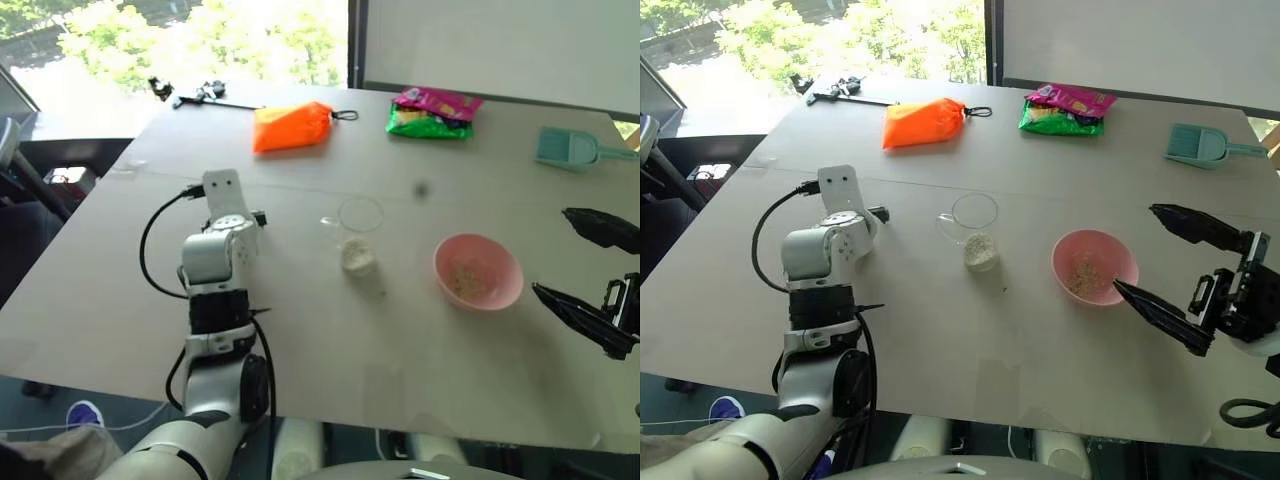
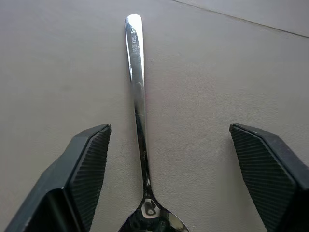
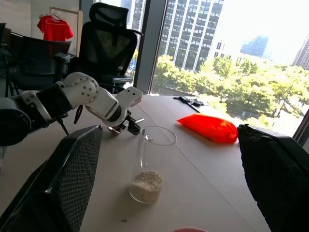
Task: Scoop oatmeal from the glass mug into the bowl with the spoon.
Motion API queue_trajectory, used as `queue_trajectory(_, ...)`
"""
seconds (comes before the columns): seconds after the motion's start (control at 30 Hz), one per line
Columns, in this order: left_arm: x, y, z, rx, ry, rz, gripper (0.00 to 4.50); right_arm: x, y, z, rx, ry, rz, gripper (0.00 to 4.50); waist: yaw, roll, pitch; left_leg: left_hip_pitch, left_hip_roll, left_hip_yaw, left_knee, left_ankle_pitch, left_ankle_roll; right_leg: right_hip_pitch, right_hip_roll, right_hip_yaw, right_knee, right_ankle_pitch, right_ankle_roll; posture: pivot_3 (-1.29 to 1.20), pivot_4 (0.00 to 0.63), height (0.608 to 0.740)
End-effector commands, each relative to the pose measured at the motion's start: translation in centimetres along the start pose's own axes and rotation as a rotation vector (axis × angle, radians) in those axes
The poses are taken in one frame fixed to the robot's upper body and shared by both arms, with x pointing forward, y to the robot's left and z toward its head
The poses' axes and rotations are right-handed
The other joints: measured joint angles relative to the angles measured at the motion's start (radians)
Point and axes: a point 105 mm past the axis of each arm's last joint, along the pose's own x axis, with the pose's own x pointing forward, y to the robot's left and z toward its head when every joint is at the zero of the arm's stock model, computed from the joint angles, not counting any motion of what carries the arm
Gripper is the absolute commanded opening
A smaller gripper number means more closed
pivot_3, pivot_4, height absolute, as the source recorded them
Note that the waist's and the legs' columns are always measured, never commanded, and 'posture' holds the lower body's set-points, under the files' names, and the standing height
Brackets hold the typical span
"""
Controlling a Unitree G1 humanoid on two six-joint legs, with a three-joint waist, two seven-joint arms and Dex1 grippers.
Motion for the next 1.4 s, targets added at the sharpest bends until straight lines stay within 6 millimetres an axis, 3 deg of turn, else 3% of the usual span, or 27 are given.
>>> queue_trajectory(0.03, -0.2, 0.7, 1.2, -0.018, -0.038, 0.052, 2.2, 0.0, 0.2, 1.0, -0.042, -0.004, -0.003, 4.5, 0.0, 0.0, 0.0, 0.0, 0.0, 0.0, 0.0, 0.0, 0.0, 0.0, 0.0, 0.0, 0.0, 0.0, 0.0, 0.0, 0.15, 0.74)
queue_trajectory(0.23, 0.3, 0.6, 0.5, -0.021, -0.021, 0.04, 2.2, -0.1, 0.2, 0.9, -0.04, 0.005, -0.01, 4.5, 0.0, 0.0, 0.0, 0.0, 0.0, 0.0, 0.0, 0.0, 0.0, 0.0, 0.0, 0.0, 0.0, 0.0, 0.0, 0.0, 0.15, 0.74)
queue_trajectory(0.33, 0.6, 0.8, -0.2, -0.043, 0.011, 0.034, 1.33, -0.1, 0.1, 0.8, -0.04, 0.011, -0.01, 4.5, 0.0, 0.0, 0.0, 0.0, 0.0, 0.0, 0.0, 0.0, 0.0, 0.0, 0.0, 0.0, 0.0, 0.0, 0.0, 0.0, 0.15, 0.74)
queue_trajectory(0.43, 0.8, 1.2, -0.5, -0.044, 0.02, 0.037, 0.02, -0.1, 0.2, 0.7, -0.037, 0.015, -0.011, 4.5, -0.003, 0.0, 0.0, 0.001, 0.0, 0.0, 0.0, 0.0, 0.0, 0.0, 0.0, 0.0, 0.001, 0.0, 0.0, 0.0, 0.15, 0.74)
queue_trajectory(0.57, 1.0, 1.8, -0.9, -0.074, 0.039, 0.045, 0.02, -0.2, 0.0, 0.5, -0.027, 0.024, -0.031, 4.5, -0.002, 0.001, -0.001, 0.001, 0.0, 0.001, 0.0, 0.0, 0.0, 0.0, 0.0, 0.001, 0.001, 0.0, 0.0, 0.0, 0.15, 0.74)
queue_trajectory(0.7, 0.9, 2.9, 0.0, -0.114, -0.002, 0.06, 0.02, -0.3, -1.7, -0.5, -0.078, 0.087, -0.175, 4.5, -0.004, 0.001, -0.001, 0.002, 0.0, 0.001, 0.0, 0.0, 0.0, 0.0, 0.0, 0.001, 0.002, 0.0, 0.0, 0.0, 0.15, 0.74)
queue_trajectory(0.8, 0.2, 2.9, 2.6, -0.101, -0.155, 0.021, 0.02, -0.3, -3.1, -0.4, -0.156, 0.094, -0.301, 4.5, -0.005, 0.0, -0.001, 0.002, 0.0, 0.001, 0.0, 0.0, -0.001, 0.0, 0.0, 0.002, 0.002, 0.0, 0.0, 0.0, 0.15, 0.74)
queue_trajectory(0.9, -1.3, 1.6, 5.9, -0.083, -0.342, -0.13, 0.02, 0.5, -3.9, -1.3, -0.104, 0.185, -0.359, 4.5, -0.002, 0.0, 0.0, 0.001, 0.001, 0.002, 0.0, 0.001, -0.002, -0.001, 0.0, 0.001, 0.003, 0.0, 0.0, 0.0, 0.15, 0.74)
queue_trajectory(0.93, -3.0, -0.4, 8.1, -0.068, -0.474, -0.349, 0.02, 0.7, -4.9, -1.6, -0.1, 0.252, -0.447, 4.5, 0.001, 0.0, 0.0, 0.001, 0.001, 0.002, 0.001, 0.001, -0.002, -0.001, 0.0, 0.001, 0.003, 0.0, 0.0, 0.0, 0.15, 0.74)
queue_trajectory(0.97, -4.4, -1.3, 9.6, -0.051, -0.56, -0.442, 0.02, 0.9, -5.7, -1.7, -0.12, 0.311, -0.498, 4.5, 0.002, 0.0, 0.0, 0.0, 0.001, 0.002, 0.001, 0.001, -0.002, -0.001, -0.001, 0.001, 0.003, 0.0, 0.0, 0.0, 0.15, 0.74)
queue_trajectory(1.07, -9.1, -3.9, 13.4, 0.016, -0.84, -0.735, 0.02, 3.8, -5.3, -0.9, -0.034, 0.246, -0.397, 4.5, 0.003, -0.001, 0.0, -0.002, 0.002, 0.002, 0.002, 0.001, -0.002, -0.003, -0.004, 0.0, 0.005, 0.0, 0.0, 0.0, 0.15, 0.74)
queue_trajectory(1.13, -11.8, -5.9, 13.6, 0.09, -0.903, -0.977, 0.02, 5.7, -6.0, -0.2, 0.03, 0.164, -0.392, 4.5, -0.001, -0.001, 0.0, -0.001, 0.001, 0.003, 0.003, 0.001, -0.002, -0.002, -0.003, 0.0, 0.004, 0.0, 0.0, 0.0, 0.15, 0.74)
queue_trajectory(1.23, -14.5, -8.1, 12.4, 0.418, -1.024, -1.169, 0.02, 9.1, -6.9, 0.3, 0.166, 0.093, -0.373, 4.5, -0.007, 0.0, 0.0, -0.001, -0.001, 0.003, 0.002, 0.001, -0.001, -0.002, -0.001, 0.001, 0.004, 0.0, 0.0, 0.0, 0.15, 0.74)
queue_trajectory(1.4, -16.5, -9.9, 10.6, 0.638, -1.123, -1.366, 0.02, 14.6, -7.2, 1.2, 0.357, -0.004, -0.315, 4.5, -0.026, 0.001, 0.0, -0.003, 0.0, 0.004, 0.001, 0.0, 0.0, -0.005, 0.0, 0.003, 0.004, 0.0, 0.0, 0.0, 0.15, 0.74)
